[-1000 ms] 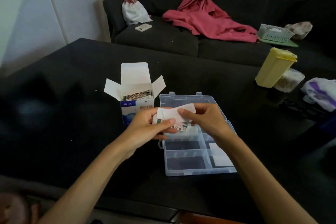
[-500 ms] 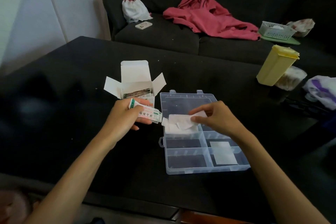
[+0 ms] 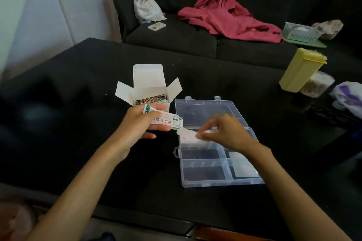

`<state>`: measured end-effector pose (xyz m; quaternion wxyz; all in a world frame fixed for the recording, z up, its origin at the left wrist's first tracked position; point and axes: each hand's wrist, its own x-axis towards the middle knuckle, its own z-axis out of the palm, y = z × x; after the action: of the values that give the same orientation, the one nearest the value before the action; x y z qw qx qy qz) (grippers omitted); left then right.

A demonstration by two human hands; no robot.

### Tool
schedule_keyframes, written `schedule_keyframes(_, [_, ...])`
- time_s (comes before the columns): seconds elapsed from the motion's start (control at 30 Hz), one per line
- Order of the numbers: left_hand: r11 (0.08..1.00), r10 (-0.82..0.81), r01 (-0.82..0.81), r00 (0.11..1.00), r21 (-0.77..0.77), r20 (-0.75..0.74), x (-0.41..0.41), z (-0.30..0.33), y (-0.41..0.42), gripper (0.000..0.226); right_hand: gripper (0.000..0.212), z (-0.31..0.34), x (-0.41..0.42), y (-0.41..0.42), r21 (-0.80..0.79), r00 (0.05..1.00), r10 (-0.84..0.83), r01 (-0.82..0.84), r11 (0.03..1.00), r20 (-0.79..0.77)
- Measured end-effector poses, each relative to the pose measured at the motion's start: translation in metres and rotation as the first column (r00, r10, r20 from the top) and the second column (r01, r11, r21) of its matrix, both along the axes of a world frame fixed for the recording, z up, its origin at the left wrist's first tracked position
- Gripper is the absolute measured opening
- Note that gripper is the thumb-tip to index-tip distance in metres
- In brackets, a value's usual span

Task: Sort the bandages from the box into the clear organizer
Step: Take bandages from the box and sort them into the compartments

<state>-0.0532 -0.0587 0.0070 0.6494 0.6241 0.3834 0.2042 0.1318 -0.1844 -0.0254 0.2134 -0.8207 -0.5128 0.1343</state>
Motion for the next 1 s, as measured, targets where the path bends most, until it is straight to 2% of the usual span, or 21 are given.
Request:
schedule_keyframes(0.13, [1.000, -0.026, 0.026, 1.000, -0.017, 0.002, 0.000, 0.001, -0.003, 0.017, 0.028, -0.003, -0.002, 0.000, 0.041, 0.973, -0.006, -0.004, 0.999, 0.233])
schedule_keyframes(0.27, [0.995, -0.104, 0.104, 0.994, 0.006, 0.015, -0.002, 0.002, -0.007, 0.020, 0.030, -0.005, -0.002, 0.001, -0.003, 0.968, 0.007, -0.007, 1.000, 0.250])
schedule_keyframes(0.33, [0.988, -0.150, 0.149, 0.988, 0.039, 0.022, -0.002, 0.002, -0.010, 0.024, 0.023, 0.002, -0.004, 0.001, 0.112, 0.990, -0.029, 0.013, 0.994, 0.139])
schedule_keyframes(0.4, [0.982, -0.176, 0.173, 0.984, 0.072, 0.034, 0.000, 0.003, -0.014, 0.026, 0.020, 0.017, -0.012, 0.000, 0.304, 0.985, -0.094, 0.134, 0.943, -0.143])
schedule_keyframes(0.47, [0.979, -0.186, 0.180, 0.981, 0.100, 0.053, 0.004, 0.001, -0.021, 0.025, 0.021, 0.031, -0.024, -0.002, 0.290, 0.887, -0.069, 0.222, 0.931, -0.456])
schedule_keyframes(0.5, [0.978, -0.186, 0.179, 0.981, 0.110, 0.062, 0.006, 0.001, -0.025, 0.025, 0.019, 0.034, -0.029, -0.004, 0.233, 0.841, -0.043, 0.197, 0.952, -0.539])
schedule_keyframes(0.57, [0.979, -0.178, 0.169, 0.981, 0.110, 0.072, 0.010, -0.001, -0.032, 0.023, 0.013, 0.033, -0.038, -0.008, 0.181, 0.789, -0.010, 0.153, 0.972, -0.615])
schedule_keyframes(0.67, [0.991, -0.134, 0.134, 0.987, 0.003, 0.091, 0.013, -0.001, -0.039, 0.021, 0.008, 0.029, -0.040, -0.010, 0.203, 0.676, -0.046, 0.284, 0.937, -0.735])
schedule_keyframes(0.73, [0.988, -0.127, 0.133, 0.989, -0.079, 0.078, 0.013, 0.000, -0.040, 0.024, 0.013, 0.029, -0.038, -0.012, 0.180, 0.580, -0.073, 0.367, 0.913, -0.812])
schedule_keyframes(0.83, [0.983, -0.140, 0.144, 0.989, -0.115, 0.040, 0.013, -0.001, -0.041, 0.013, 0.018, 0.027, -0.038, -0.012, 0.127, 0.459, -0.091, 0.423, 0.897, -0.884])
schedule_keyframes(0.9, [0.987, -0.129, 0.131, 0.991, -0.092, 0.029, 0.012, -0.003, -0.040, 0.010, 0.019, 0.027, -0.038, -0.013, 0.090, 0.462, -0.114, 0.396, 0.914, -0.879])
schedule_keyframes(1.0, [0.993, -0.114, 0.114, 0.993, -0.026, -0.019, 0.010, -0.005, -0.036, 0.011, 0.016, 0.027, -0.035, -0.014, 0.016, 0.535, -0.143, 0.282, 0.959, -0.833])
